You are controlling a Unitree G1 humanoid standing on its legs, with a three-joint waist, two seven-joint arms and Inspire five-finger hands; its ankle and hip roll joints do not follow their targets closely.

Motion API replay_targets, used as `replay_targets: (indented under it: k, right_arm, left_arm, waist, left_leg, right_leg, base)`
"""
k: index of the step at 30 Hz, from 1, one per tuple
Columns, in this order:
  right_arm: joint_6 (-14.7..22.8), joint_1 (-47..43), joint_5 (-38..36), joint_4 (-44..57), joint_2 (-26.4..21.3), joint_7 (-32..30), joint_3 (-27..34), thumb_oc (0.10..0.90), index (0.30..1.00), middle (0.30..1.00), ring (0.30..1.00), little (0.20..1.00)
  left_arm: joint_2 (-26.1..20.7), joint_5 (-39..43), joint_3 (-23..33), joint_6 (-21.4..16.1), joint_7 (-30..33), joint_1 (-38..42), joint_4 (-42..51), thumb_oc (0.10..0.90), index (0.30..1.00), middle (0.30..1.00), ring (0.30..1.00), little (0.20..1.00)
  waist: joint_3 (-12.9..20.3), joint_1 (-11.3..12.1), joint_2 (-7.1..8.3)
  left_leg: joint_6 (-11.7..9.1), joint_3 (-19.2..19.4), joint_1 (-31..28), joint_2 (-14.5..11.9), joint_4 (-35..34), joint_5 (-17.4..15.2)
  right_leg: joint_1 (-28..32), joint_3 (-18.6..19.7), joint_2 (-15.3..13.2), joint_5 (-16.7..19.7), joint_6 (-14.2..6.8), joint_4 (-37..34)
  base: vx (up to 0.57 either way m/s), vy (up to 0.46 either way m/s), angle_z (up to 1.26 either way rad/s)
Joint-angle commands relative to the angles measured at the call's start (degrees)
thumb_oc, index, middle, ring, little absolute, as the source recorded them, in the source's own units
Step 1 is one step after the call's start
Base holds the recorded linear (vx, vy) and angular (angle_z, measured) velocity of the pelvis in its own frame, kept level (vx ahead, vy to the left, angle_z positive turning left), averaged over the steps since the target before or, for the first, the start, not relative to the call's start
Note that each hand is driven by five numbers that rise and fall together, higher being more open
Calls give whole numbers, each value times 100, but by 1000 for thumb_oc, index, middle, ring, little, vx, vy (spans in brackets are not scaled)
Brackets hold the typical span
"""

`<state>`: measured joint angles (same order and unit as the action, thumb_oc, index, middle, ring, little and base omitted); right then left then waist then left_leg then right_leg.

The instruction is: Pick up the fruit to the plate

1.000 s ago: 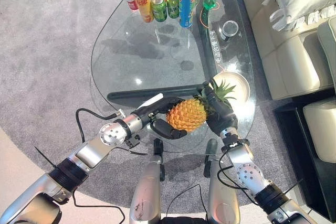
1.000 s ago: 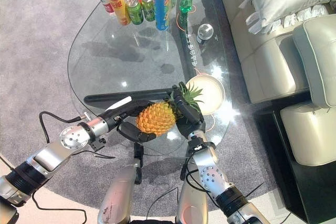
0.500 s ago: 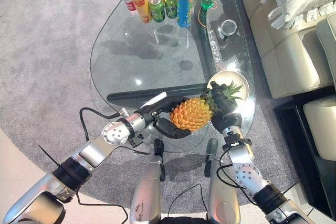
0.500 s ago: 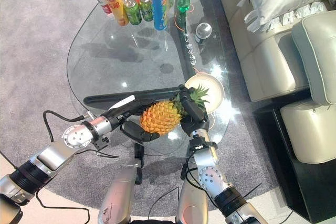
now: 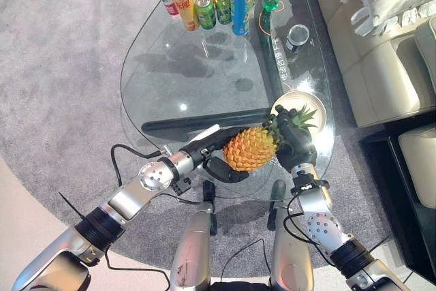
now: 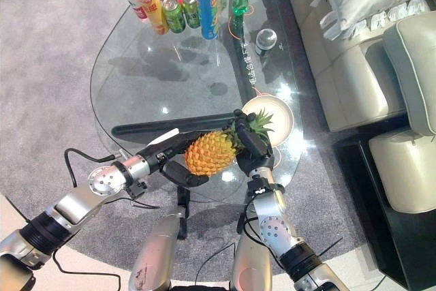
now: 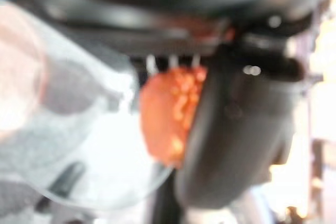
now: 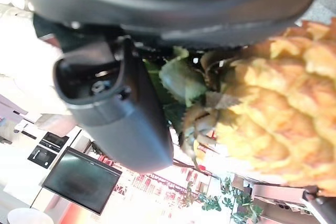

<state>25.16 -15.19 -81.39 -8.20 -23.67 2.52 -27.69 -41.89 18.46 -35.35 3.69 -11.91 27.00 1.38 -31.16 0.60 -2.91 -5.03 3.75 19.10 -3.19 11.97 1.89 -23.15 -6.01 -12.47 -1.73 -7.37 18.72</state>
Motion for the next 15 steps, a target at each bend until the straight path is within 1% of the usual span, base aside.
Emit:
replay_targets:
  k: [1, 6, 15]
  right_arm:
    - [267, -1001, 265, 1368, 507, 1016, 105, 100, 300, 300, 300, 200]
    - [251, -1019, 436, 1357, 464, 872, 143, 100, 300, 300, 300, 200]
    - [276, -978, 1388, 1354, 242, 453, 279, 100, 300, 300, 300, 200]
  left_arm:
    - [241, 150, -315, -147, -193, -142, 986, 800, 900, 900, 900, 900]
    - [264, 141, -280, -104, -174, -152, 959, 800, 900, 900, 900, 900]
    - [261, 138, -192, -48, -157, -215, 894, 800, 900, 900, 900, 900]
  waist:
    - [137, -162, 99]
    - [137, -169, 103]
    - [137, -201, 118]
  left_leg:
    - [418, 341, 128, 825, 779, -768]
    - [414, 354, 122, 820, 790, -769]
    - [410, 385, 82, 785, 782, -773]
  right_leg:
    - [512, -490, 592, 103, 233, -607]
    - [516, -498, 600, 96, 242, -594]
    - [542, -512, 616, 80, 250, -589]
  base:
    - [0, 0, 0]
    - [0, 0, 0]
    - [0, 0, 0]
